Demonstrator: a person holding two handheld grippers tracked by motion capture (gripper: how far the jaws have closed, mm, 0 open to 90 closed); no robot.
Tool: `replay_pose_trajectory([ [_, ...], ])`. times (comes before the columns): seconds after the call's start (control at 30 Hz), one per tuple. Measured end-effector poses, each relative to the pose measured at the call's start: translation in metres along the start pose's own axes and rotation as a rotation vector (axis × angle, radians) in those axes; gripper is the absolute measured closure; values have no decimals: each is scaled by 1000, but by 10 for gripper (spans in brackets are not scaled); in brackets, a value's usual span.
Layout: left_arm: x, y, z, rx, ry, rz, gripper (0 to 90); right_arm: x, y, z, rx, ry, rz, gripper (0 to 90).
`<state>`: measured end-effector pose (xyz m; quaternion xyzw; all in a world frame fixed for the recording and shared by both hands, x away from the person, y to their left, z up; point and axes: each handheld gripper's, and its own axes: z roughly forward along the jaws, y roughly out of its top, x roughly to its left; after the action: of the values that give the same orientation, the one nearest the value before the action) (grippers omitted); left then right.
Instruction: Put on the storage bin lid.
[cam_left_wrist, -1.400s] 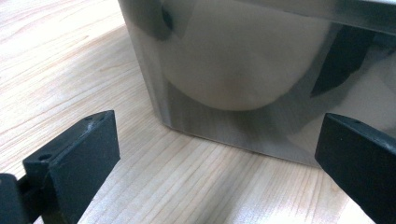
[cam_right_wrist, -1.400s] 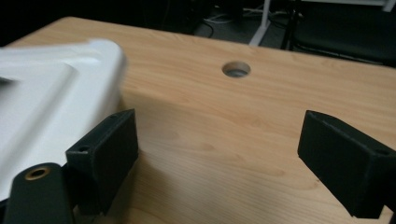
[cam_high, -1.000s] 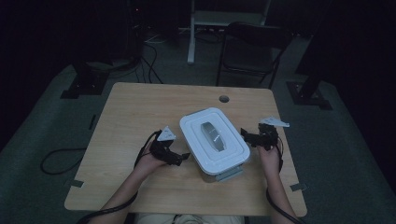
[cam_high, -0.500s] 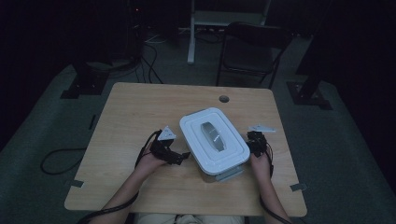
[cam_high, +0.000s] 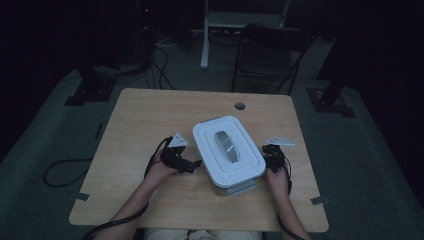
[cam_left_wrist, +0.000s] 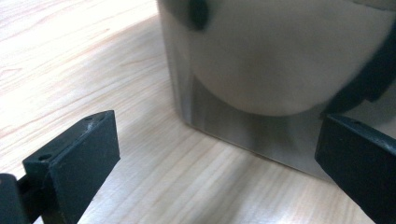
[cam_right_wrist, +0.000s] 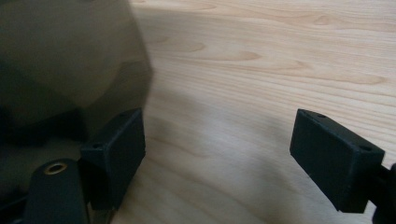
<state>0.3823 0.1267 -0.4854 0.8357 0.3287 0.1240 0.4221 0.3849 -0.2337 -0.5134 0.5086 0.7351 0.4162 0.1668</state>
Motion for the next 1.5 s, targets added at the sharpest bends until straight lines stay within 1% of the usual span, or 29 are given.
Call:
replay_pose_trajectory([
  [0.03,2,0,0,2,5,-1,6,2,0,0,3,4,-2,180],
  [0.07,3,0,0,1,9,-6,6,4,-1,0,15,21,2,181],
  [0.17,9,-1,-1,4,18,-14,6,8,-4,1,27,56,18,186],
  [0.2,11,-1,-1,4,20,-17,6,10,-4,1,24,51,20,187],
  [0.27,13,-2,-1,10,30,-15,6,16,-5,-1,23,35,4,188],
  [0.43,17,-2,-4,15,54,-14,6,28,-6,-5,28,4,-13,201],
  [0.53,21,-1,-6,20,64,-12,6,34,-7,-6,31,5,-32,202],
  [0.57,23,-1,-6,21,66,-13,6,35,-8,-6,35,14,-30,202],
  [0.67,26,-1,-4,24,75,-18,6,39,-10,-6,26,12,-32,205],
  [0.73,29,-1,-2,32,74,-19,6,39,-10,-6,24,17,-31,204],
  [0.77,30,-1,-1,28,71,-23,6,39,-10,-6,22,20,-25,199],
  [0.83,33,-3,0,17,55,-53,6,37,-9,-5,29,21,-18,145],
  [0.9,35,-5,0,6,58,-67,6,33,-7,-4,35,33,-13,131],
  [0.93,35,-6,-1,3,59,-70,6,32,-7,-3,36,30,-19,130],
  [0.97,36,-8,-3,-8,61,-73,6,32,-7,-3,36,13,-32,130],
  [1.0,36,-8,-4,-12,65,-74,6,31,-6,-3,35,0,-44,130],
  [1.07,37,-8,-8,-28,68,-72,6,30,-5,-3,41,-6,-53,130],
  [1.1,37,-9,-9,-38,70,-70,6,29,-4,-3,37,-18,-61,130],
  [1.23,35,-7,-18,-56,77,-57,6,22,-1,-7,13,-25,-49,130],
  [1.43,31,-4,-25,-77,77,-55,6,21,0,-10,-9,-26,-47,130],
  [1.5,30,-4,-27,-79,76,-53,6,22,0,-11,-14,-34,-56,130],
])
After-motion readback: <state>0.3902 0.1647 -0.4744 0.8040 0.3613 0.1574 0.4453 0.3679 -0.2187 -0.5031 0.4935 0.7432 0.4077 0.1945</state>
